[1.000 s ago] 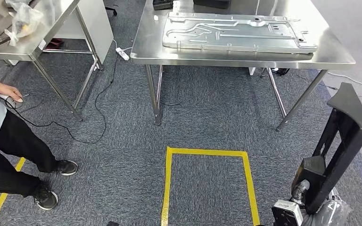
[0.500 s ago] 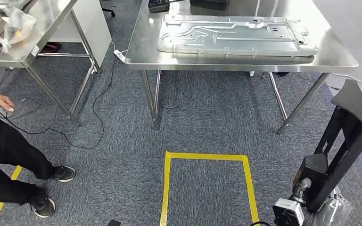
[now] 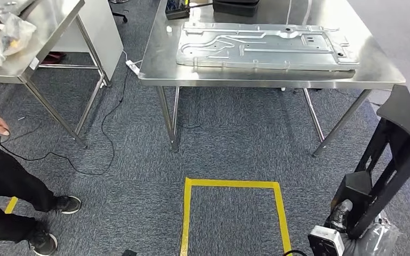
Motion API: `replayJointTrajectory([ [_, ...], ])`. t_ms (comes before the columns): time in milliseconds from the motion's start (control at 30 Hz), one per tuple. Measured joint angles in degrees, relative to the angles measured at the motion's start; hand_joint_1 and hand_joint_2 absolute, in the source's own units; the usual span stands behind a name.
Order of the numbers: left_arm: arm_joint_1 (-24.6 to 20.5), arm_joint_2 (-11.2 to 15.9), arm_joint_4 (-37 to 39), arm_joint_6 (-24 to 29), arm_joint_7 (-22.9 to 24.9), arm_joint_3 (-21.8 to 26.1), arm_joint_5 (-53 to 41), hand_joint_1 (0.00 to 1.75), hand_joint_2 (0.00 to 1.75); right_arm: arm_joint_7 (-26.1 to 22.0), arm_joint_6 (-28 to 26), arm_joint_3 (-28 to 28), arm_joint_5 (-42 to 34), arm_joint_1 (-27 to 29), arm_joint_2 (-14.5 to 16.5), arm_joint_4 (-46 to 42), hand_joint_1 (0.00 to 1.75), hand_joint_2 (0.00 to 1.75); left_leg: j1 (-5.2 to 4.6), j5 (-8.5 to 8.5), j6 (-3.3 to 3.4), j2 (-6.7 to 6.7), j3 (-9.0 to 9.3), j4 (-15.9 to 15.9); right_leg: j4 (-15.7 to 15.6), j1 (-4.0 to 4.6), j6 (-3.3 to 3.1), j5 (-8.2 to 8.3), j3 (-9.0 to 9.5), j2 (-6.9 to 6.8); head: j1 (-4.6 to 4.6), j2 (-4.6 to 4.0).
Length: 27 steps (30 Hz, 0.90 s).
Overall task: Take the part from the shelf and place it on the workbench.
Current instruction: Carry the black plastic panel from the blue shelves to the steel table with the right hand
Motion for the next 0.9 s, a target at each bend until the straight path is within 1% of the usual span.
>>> replayJointTrajectory([
  [33,0.06,-0.01,0.0,0.01,-0.01,0.0,-0.03,0.0,1.75,-0.13,-0.01,-0.02,-0.07,-0.04,0.03,-0.13,1.75,1.75,0.21,0.12,0.29,0.01,0.47,-0.6,1.07,0.0,0.23,-0.67,-0.33,-0.04,0.05,0.0],
  [67,0.08,-0.02,0.0,0.01,-0.01,0.0,-0.05,0.0,1.75,-0.25,-0.01,-0.06,-0.13,-0.09,0.03,-0.26,1.75,1.75,0.42,0.19,0.56,0.04,0.92,-1.1,3.37,-0.03,0.45,-1.8,-1.39,-0.08,0.11,0.0],
  [100,0.07,-0.02,0.0,0.0,-0.02,0.0,-0.09,0.0,1.75,-0.35,-0.02,-0.1,-0.2,-0.11,0.03,-0.33,1.75,1.75,0.4,0.09,0.72,0.08,1.23,-1.28,6.7,-0.18,0.64,-3.16,-3.2,-0.08,0.17,0.0],
  [133,0.02,-0.02,0.0,-0.02,-0.03,0.0,-0.13,0.0,1.75,-0.42,-0.02,-0.15,-0.27,-0.13,0.03,-0.37,1.75,1.75,0.41,-0.07,0.83,0.09,1.41,-1.3,10.46,-0.32,0.83,-4.45,-5.56,-0.07,0.2,0.0],
  [167,0.0,-0.02,0.0,-0.03,-0.03,-0.01,-0.16,0.0,1.75,-0.45,-0.02,-0.23,-0.37,-0.11,0.03,-0.37,1.75,1.75,0.41,-0.3,0.84,0.07,1.61,-1.28,13.55,-0.45,1.03,-5.02,-7.76,-0.09,0.19,0.0],
  [200,0.02,-0.01,0.0,-0.04,-0.02,-0.01,-0.2,0.0,1.75,-0.45,-0.02,-0.33,-0.47,-0.08,0.03,-0.36,1.75,1.75,0.42,-0.6,0.79,0.04,1.91,-1.26,14.91,-0.58,1.19,-4.47,-9.19,-0.1,0.18,0.0],
  [233,0.05,-0.02,0.0,-0.04,0.0,-0.01,-0.22,0.0,1.75,-0.45,-0.02,-0.44,-0.58,-0.08,0.02,-0.36,1.75,1.75,0.44,-0.95,0.68,0.01,2.32,-1.23,14.09,-0.69,1.29,-2.75,-9.56,-0.12,0.19,0.0],
  [267,0.09,-0.03,0.0,-0.04,0.02,-0.01,-0.23,0.0,1.75,-0.45,-0.02,-0.54,-0.66,-0.1,0.02,-0.37,1.75,1.75,0.48,-1.36,0.49,-0.02,2.86,-1.2,11.18,-0.78,1.33,-0.15,-8.81,-0.16,0.19,0.0],
  [300,0.13,-0.04,0.0,-0.04,0.03,-0.01,-0.23,0.0,1.75,-0.45,-0.02,-0.61,-0.72,-0.13,0.02,-0.37,1.75,1.75,0.51,-1.81,0.23,-0.04,3.3,-1.16,7.34,-0.84,1.27,2.36,-7.46,-0.23,0.2,0.0],
  [333,0.1,-0.05,0.0,-0.04,0.04,-0.02,-0.24,0.0,1.75,-0.45,-0.02,-0.67,-0.77,-0.18,0.02,-0.37,1.75,1.75,0.43,-2.26,-0.12,-0.07,3.58,-1.03,3.91,-0.76,1.13,4.03,-6.13,-0.29,0.22,0.0],
  [367,0.05,-0.05,0.0,-0.03,0.04,-0.03,-0.26,0.0,1.75,-0.43,-0.02,-0.75,-0.81,-0.22,0.01,-0.38,1.75,1.75,0.34,-2.6,-0.47,-0.1,3.7,-0.96,1.68,-0.65,0.9,4.85,-5.23,-0.31,0.22,0.0],
  [400,0.0,-0.05,0.0,-0.03,0.05,-0.03,-0.26,0.0,1.75,-0.39,-0.02,-0.88,-0.86,-0.27,0.01,-0.39,1.75,1.75,0.24,-2.83,-0.79,-0.11,3.68,-0.96,0.75,-0.49,0.61,4.82,-4.85,-0.3,0.21,0.0],
  [433,-0.08,-0.05,0.0,-0.02,0.05,-0.04,-0.27,0.0,1.75,-0.34,-0.02,-1.06,-0.9,-0.31,0.0,-0.4,1.75,1.75,0.15,-2.97,-1.09,-0.1,3.73,-1.0,0.62,-0.3,0.29,4.55,-4.79,-0.24,0.19,0.0],
  [500,-0.17,-0.04,0.0,-0.01,0.06,-0.07,-0.31,0.0,1.75,-0.27,-0.02,-1.47,-0.93,-0.39,-0.03,-0.44,1.75,1.75,0.24,-3.4,-1.6,0.0,4.02,-0.88,0.42,-0.43,-0.45,4.35,-4.51,-0.1,0.15,0.0],
  [533,-0.21,-0.03,0.0,-0.01,0.06,-0.08,-0.34,0.0,1.75,-0.25,-0.02,-1.67,-0.93,-0.48,-0.05,-0.47,1.75,1.75,0.31,-4.03,-1.84,0.02,3.78,0.11,0.25,-0.54,-0.83,4.24,-4.24,-0.09,0.1,0.0],
  [567,-0.24,-0.02,0.0,-0.01,0.06,-0.1,-0.39,0.0,1.75,-0.23,-0.02,-1.83,-0.95,-0.62,-0.08,-0.5,1.75,1.75,0.39,-5.18,-2.07,0.0,2.8,2.38,0.08,-0.65,-1.23,4.09,-3.91,-0.13,0.06,0.0],
  [600,-0.22,-0.01,0.0,-0.02,0.07,-0.13,-0.43,0.0,1.75,-0.19,-0.02,-1.95,-0.98,-0.77,-0.09,-0.52,1.75,1.75,0.46,-6.73,-2.24,-0.03,1.01,5.92,0.01,-0.63,-1.56,3.89,-3.63,-0.21,0.01,0.0],
  [633,-0.2,-0.01,0.0,-0.02,0.08,-0.15,-0.47,0.0,1.75,-0.14,-0.02,-2.07,-1.01,-0.93,-0.09,-0.53,1.75,1.75,0.47,-8.32,-2.35,-0.04,-1.39,10.12,0.01,-0.55,-1.81,3.65,-3.4,-0.25,-0.03,0.0],
  [667,-0.14,-0.01,0.0,-0.03,0.1,-0.19,-0.53,0.0,1.75,-0.07,-0.02,-2.19,-1.05,-1.04,-0.1,-0.53,1.75,1.75,0.49,-9.46,-2.42,-0.05,-3.8,13.99,0.01,-0.46,-1.97,3.42,-3.16,-0.26,-0.04,0.0],
  [700,-0.06,-0.01,0.0,-0.03,0.12,-0.22,-0.62,0.0,1.75,0.02,-0.02,-2.35,-1.1,-1.09,-0.13,-0.53,1.75,1.75,0.49,-9.5,-2.42,-0.05,-5.54,16.25,0.01,-0.36,-2.04,3.17,-2.86,-0.22,-0.04,0.0],
  [733,0.03,-0.01,0.0,-0.04,0.14,-0.25,-0.73,0.0,1.75,0.12,-0.02,-2.57,-1.13,-1.14,-0.18,-0.53,1.75,1.75,0.48,-8.33,-2.31,-0.05,-6.22,16.3,0.01,-0.27,-2.04,2.9,-2.49,-0.13,-0.04,0.0],
  [767,0.08,-0.01,0.0,-0.05,0.15,-0.28,-0.83,0.0,1.75,0.21,-0.02,-2.78,-1.16,-1.19,-0.26,-0.55,1.75,1.75,0.45,-6.12,-2.07,-0.06,-5.77,14.07,0.01,-0.18,-2.01,2.61,-2.03,-0.04,-0.04,0.0],
  [800,0.1,-0.01,0.0,-0.06,0.15,-0.33,-0.93,0.0,1.75,0.28,-0.02,-2.99,-1.17,-1.29,-0.37,-0.57,1.75,1.75,0.34,-3.31,-1.64,-0.07,-4.43,10.12,0.01,-0.09,-1.94,2.28,-1.52,0.04,-0.03,0.0],
  [833,0.09,0.06,0.0,-0.07,0.16,-0.37,-0.99,0.0,1.75,0.32,-0.02,-3.19,-1.17,-1.47,-0.49,-0.6,1.75,1.75,0.16,-1.3,-1.14,-0.06,-2.94,6.18,0.02,0.07,-1.77,1.91,-1.17,0.1,-0.01,0.0],
  [867,0.05,0.12,0.0,-0.07,0.16,-0.42,-1.08,0.0,1.75,0.37,-0.02,-3.38,-1.18,-1.69,-0.67,-0.61,1.75,1.75,-0.02,-0.04,-0.73,-0.02,-1.67,3.1,0.03,0.15,-1.51,1.61,-0.93,0.15,0.0,0.0],
  [900,-0.03,0.18,0.0,-0.08,0.16,-0.51,-1.17,0.0,1.75,0.43,-0.02,-3.59,-1.21,-1.93,-0.85,-0.62,1.75,1.75,-0.22,0.39,-0.4,0.01,-0.91,1.27,0.02,0.18,-1.21,1.35,-0.84,0.17,0.03,0.0],
])
